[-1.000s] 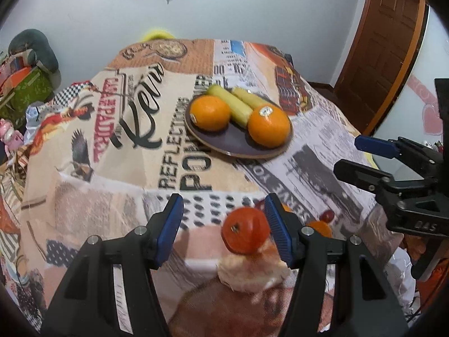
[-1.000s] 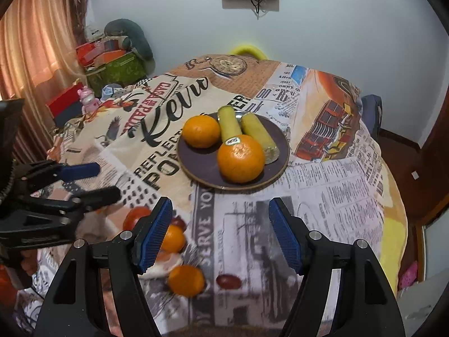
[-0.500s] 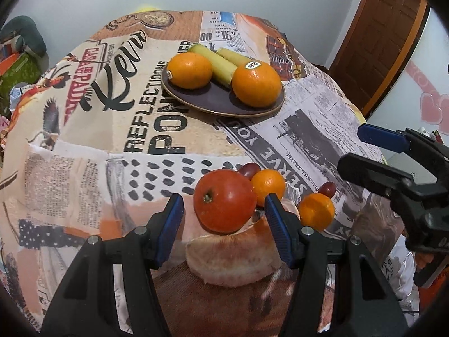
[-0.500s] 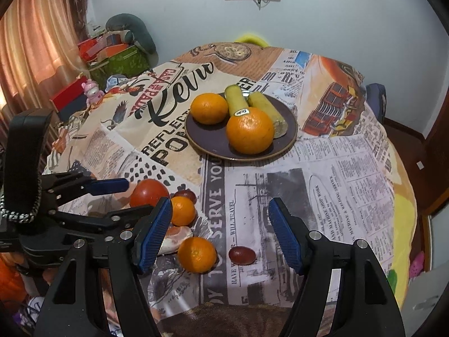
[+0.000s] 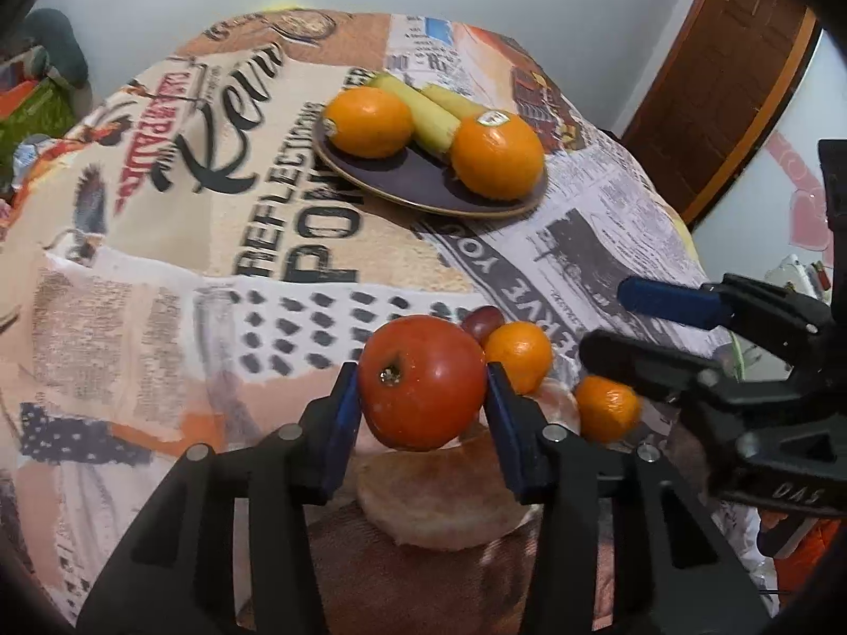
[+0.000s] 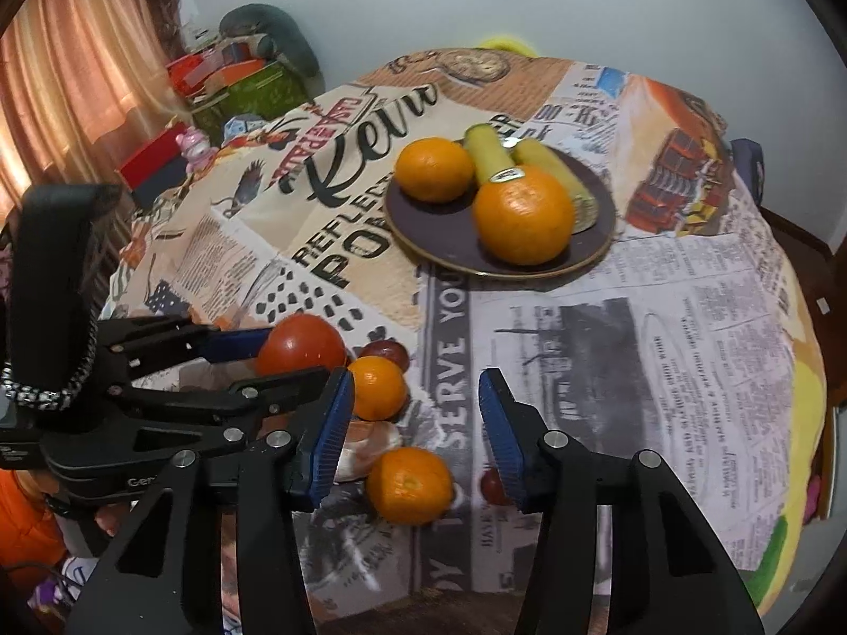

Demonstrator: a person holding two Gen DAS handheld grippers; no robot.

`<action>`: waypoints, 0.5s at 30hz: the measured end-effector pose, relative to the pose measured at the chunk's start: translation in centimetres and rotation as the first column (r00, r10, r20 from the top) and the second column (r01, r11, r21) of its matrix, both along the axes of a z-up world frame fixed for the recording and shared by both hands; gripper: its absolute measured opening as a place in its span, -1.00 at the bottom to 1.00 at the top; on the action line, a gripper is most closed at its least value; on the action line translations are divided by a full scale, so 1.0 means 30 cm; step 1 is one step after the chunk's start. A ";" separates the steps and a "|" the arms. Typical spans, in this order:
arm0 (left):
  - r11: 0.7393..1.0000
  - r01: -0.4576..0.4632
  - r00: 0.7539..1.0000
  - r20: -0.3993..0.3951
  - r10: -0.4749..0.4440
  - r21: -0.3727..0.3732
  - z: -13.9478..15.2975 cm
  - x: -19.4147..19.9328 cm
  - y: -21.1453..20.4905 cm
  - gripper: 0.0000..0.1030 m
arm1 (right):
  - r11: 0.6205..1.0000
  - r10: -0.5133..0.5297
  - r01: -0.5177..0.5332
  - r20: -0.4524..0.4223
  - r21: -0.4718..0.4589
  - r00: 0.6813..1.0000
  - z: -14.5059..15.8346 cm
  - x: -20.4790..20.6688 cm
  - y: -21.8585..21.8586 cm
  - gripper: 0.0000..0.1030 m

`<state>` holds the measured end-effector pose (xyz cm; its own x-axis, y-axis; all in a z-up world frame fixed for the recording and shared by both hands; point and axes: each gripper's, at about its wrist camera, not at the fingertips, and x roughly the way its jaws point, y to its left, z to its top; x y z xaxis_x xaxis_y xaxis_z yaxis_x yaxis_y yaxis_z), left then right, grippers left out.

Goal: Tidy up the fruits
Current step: 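Move the left tool to the red tomato while the right tool approaches the tangerines, then close the left tool on the red tomato while the right tool grips a tangerine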

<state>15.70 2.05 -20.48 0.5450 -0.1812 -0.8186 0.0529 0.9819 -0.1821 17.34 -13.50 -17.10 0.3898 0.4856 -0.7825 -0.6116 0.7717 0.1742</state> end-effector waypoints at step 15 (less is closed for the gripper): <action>0.999 -0.045 0.999 0.015 0.045 0.001 0.036 -0.043 0.075 -0.12 | 0.998 0.065 -0.066 -0.055 -0.022 0.996 -0.089 0.012 0.092 -0.39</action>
